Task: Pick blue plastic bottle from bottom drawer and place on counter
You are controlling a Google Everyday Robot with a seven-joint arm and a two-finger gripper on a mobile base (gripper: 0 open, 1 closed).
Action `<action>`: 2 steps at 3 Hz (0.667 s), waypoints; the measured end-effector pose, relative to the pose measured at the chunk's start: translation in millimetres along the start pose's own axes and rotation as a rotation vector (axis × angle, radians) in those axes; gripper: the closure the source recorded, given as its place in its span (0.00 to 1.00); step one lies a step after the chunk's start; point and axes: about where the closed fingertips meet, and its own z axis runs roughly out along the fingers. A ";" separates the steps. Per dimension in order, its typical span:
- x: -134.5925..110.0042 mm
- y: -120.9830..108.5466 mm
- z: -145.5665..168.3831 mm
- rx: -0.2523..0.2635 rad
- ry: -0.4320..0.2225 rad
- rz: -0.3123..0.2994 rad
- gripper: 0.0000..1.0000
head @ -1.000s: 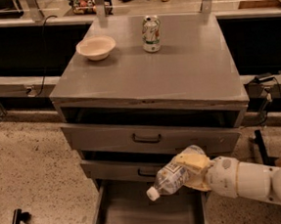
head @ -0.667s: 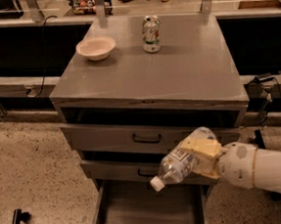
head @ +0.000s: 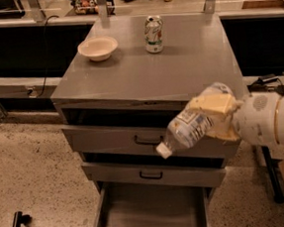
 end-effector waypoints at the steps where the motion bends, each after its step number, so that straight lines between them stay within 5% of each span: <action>1: 31.7 -22.6 -1.2 -0.094 -0.017 0.062 1.00; 2: 83.9 -20.8 -8.0 -0.244 0.030 0.179 1.00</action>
Offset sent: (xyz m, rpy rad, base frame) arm 0.1796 0.0118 0.0908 -0.1186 0.4077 -0.1412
